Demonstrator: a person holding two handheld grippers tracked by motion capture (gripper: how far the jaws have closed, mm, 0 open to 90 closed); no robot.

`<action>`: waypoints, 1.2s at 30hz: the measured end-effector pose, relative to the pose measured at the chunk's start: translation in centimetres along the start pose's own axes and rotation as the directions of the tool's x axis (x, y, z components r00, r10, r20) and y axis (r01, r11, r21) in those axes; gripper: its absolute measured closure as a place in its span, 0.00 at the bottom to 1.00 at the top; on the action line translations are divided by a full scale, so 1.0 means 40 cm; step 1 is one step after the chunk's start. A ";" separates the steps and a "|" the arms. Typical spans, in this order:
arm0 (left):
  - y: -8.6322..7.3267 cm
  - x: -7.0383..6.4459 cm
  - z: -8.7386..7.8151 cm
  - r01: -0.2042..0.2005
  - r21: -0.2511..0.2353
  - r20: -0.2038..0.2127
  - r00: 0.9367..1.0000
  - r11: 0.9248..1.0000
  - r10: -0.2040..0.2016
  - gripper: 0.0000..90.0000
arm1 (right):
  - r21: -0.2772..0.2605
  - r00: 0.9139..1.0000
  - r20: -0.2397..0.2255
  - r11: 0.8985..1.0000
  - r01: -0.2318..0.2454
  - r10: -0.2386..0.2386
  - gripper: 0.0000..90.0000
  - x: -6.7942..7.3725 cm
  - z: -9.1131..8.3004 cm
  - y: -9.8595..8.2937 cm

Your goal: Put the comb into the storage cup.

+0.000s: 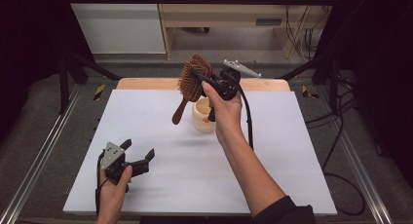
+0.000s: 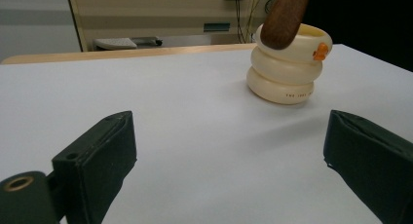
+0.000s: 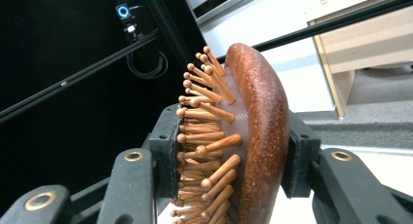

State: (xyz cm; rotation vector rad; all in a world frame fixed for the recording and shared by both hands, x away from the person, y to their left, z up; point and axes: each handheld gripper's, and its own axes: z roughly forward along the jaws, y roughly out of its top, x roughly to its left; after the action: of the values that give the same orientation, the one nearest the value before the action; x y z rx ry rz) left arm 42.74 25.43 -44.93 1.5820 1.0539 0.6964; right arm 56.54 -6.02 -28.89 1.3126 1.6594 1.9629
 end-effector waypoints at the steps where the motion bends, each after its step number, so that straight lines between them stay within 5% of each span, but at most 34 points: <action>1: 0.000 0.001 0.000 0.000 -0.002 -0.001 1.000 1.000 0.000 0.06 | -0.004 1.000 0.003 1.000 0.004 -0.004 0.57 0.000 0.004 0.005; 20: -0.001 0.008 0.001 -0.020 -0.018 -0.009 1.000 1.000 0.020 0.03 | -0.046 0.999 0.033 0.999 0.004 -0.002 0.57 -0.011 0.048 0.038; 36: -0.002 0.010 0.001 -0.013 -0.021 -0.011 1.000 1.000 0.013 0.03 | -0.082 0.999 0.047 0.996 0.020 -0.016 0.57 -0.020 0.032 0.067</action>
State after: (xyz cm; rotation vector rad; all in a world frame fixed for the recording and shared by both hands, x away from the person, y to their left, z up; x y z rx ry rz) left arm 42.93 25.76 -45.03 1.5700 1.0418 0.7228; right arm 58.87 -6.57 -26.96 1.2983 1.5468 1.9532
